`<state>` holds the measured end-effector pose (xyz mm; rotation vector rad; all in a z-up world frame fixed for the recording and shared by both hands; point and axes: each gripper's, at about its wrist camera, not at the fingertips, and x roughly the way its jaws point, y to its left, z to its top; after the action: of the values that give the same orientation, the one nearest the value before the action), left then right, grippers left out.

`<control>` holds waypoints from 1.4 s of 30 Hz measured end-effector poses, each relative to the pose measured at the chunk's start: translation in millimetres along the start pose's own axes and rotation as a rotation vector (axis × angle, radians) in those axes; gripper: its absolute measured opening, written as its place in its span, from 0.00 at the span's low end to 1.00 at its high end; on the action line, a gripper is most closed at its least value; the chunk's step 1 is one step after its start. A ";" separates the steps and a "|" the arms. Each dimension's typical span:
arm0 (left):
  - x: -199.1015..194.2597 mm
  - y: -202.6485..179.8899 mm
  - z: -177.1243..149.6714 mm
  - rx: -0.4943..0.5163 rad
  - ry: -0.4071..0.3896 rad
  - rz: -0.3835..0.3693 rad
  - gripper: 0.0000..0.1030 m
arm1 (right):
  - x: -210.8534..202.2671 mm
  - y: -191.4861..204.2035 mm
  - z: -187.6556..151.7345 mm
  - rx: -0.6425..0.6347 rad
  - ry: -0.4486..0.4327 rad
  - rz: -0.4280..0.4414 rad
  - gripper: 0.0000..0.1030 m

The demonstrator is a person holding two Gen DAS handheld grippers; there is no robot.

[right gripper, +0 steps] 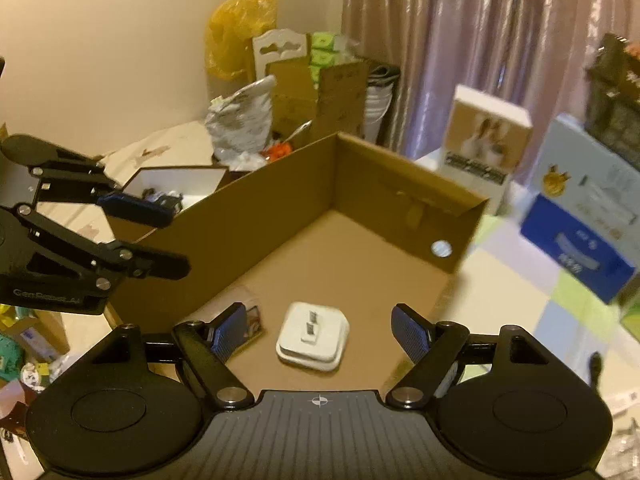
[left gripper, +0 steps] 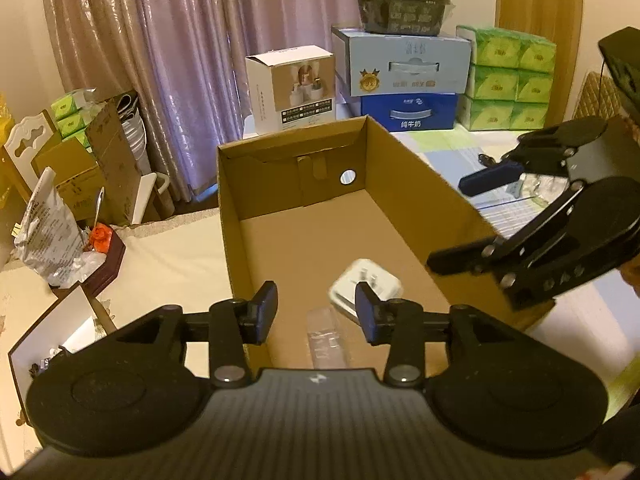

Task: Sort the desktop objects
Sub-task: 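Carry both held items into the cardboard box and open both tools, then move both open tools back over the remaining items on the table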

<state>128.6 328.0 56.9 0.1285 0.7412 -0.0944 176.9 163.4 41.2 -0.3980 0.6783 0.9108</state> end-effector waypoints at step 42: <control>-31.3 -230.3 40.8 0.193 -0.092 -0.264 0.99 | -237.7 -138.3 -210.7 0.291 0.035 -0.360 0.98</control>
<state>102.6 95.6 88.7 0.2088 0.6532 -0.4219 112.1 -176.6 56.2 -0.2640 0.7312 0.4567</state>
